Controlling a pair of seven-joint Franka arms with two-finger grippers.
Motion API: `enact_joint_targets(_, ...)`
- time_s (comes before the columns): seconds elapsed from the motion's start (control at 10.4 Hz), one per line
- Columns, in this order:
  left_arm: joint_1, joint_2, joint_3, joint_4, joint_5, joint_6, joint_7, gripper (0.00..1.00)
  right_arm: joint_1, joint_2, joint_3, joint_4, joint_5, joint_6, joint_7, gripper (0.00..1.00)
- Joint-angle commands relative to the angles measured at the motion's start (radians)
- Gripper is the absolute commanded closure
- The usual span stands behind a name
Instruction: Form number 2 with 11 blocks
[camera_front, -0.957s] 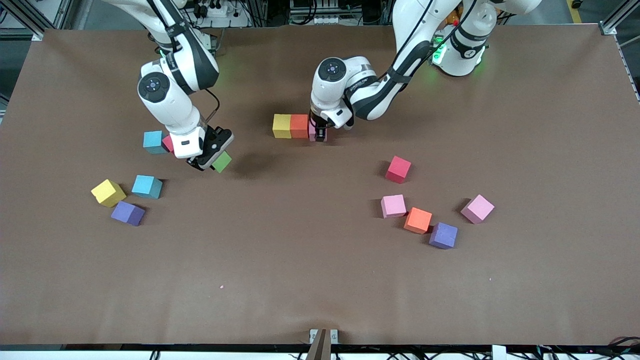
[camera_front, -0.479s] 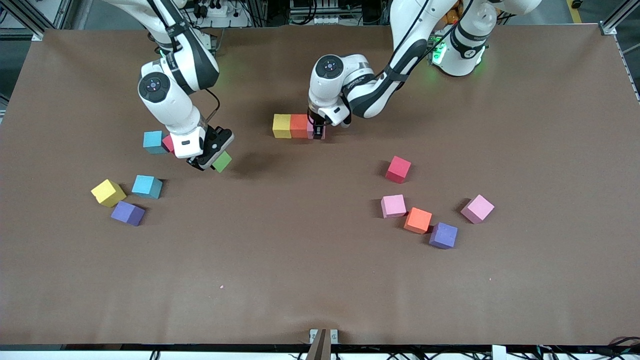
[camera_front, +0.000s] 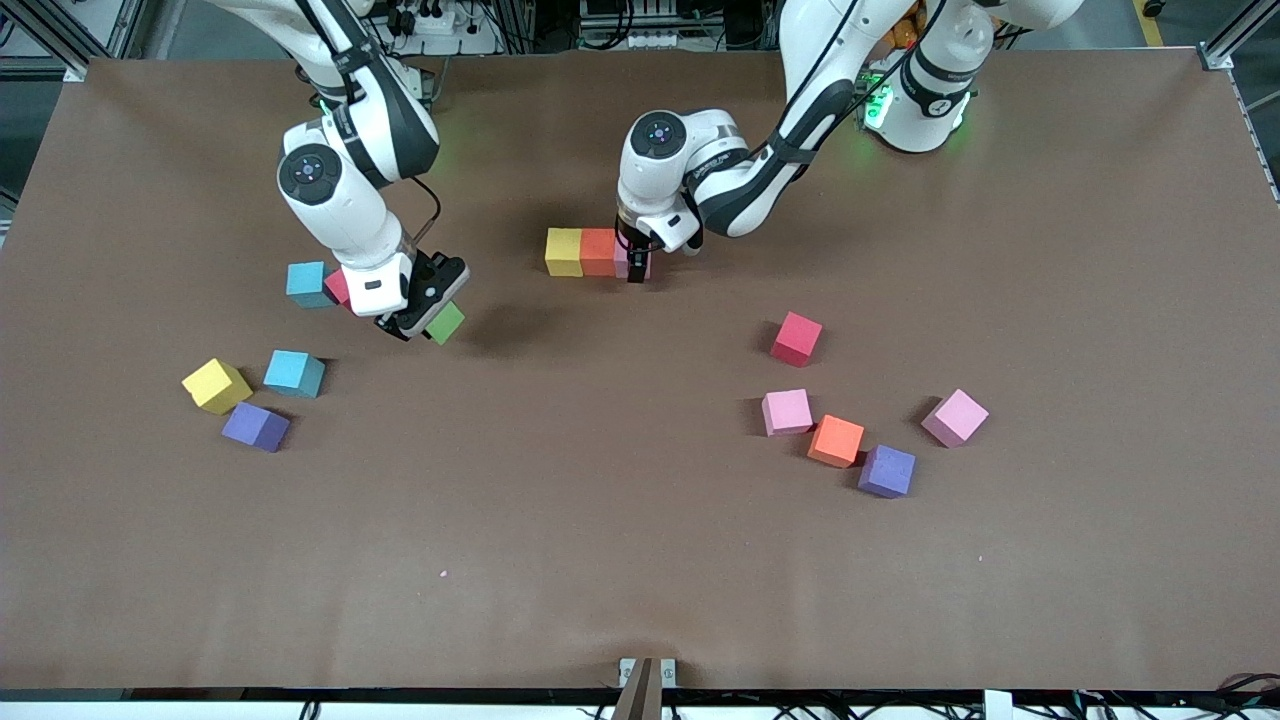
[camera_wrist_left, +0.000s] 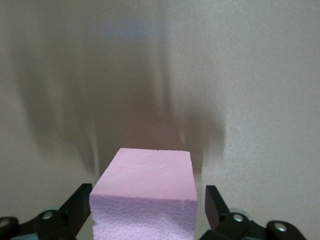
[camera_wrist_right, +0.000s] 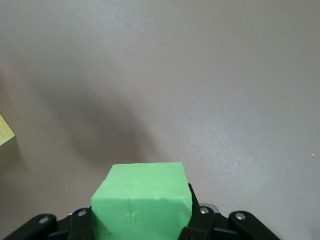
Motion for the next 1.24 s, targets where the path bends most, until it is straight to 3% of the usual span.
enact_joint_targets(0.0,-0.003,-0.052,0.001,0.008,0.045,-0.073,-0.084,0.0,0.044,-0.003,-0.003,0.018,0.014,-0.004,0.075,0.7)
enact_joint_targets(0.57,0.053,-0.178,-0.002,0.008,0.035,-0.203,-0.022,0.0,0.183,0.068,-0.007,0.11,0.013,-0.017,0.559,0.71)
enact_joint_targets(0.96,0.281,-0.195,-0.002,0.01,0.033,-0.248,0.21,0.0,0.323,0.195,-0.017,0.274,-0.004,-0.07,1.015,0.72)
enact_joint_targets(1.15,0.41,-0.191,-0.002,0.03,0.032,-0.25,0.352,0.0,0.447,0.247,-0.091,0.352,-0.054,-0.085,1.19,0.71)
